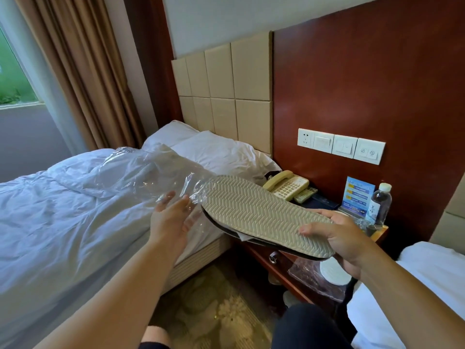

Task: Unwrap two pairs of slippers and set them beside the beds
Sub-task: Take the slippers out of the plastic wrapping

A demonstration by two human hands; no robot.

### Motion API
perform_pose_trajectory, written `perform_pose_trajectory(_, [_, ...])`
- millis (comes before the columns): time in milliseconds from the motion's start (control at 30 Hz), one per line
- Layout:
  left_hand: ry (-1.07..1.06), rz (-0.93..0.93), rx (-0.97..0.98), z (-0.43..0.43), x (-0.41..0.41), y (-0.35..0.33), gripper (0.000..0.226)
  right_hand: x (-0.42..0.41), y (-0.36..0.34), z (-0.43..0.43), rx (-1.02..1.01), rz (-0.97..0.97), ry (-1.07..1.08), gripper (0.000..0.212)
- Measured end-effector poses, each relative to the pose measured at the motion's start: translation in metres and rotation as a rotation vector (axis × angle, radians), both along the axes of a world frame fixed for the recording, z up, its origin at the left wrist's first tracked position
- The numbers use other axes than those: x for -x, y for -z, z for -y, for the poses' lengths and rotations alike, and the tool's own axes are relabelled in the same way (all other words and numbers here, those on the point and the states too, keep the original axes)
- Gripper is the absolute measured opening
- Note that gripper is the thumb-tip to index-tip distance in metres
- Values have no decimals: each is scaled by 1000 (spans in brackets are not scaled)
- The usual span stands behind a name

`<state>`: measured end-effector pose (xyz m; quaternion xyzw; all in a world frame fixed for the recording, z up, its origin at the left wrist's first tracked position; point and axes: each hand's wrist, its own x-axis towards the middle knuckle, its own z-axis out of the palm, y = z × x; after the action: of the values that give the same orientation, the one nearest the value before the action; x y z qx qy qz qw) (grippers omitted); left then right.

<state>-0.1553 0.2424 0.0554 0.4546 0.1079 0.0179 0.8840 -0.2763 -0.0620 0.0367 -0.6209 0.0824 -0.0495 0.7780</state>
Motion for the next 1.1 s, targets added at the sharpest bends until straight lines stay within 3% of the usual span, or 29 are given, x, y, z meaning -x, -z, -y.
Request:
perform_pose_trajectory(300, [-204,-58,-35,-5,-28,19,36,-16,36,20,-181,-36,179,19])
perform_pose_trajectory(467, [12,-150,-111,31,-42,48,44,-28,52,38,-237,-15,312,2])
perform_pose_trajectory(700, [360,-281,-232,118,-64,107,63,-35,68,83,-269,-9,446,7])
perform_pose_trajectory(867, [377,-351,-316,171,-81,149,56,-36,80,107,-248,-12,498,20])
perform_pose_trajectory(1100, [429,-382,-410,208,-104,186,42,-41,102,127,-215,-79,532,19])
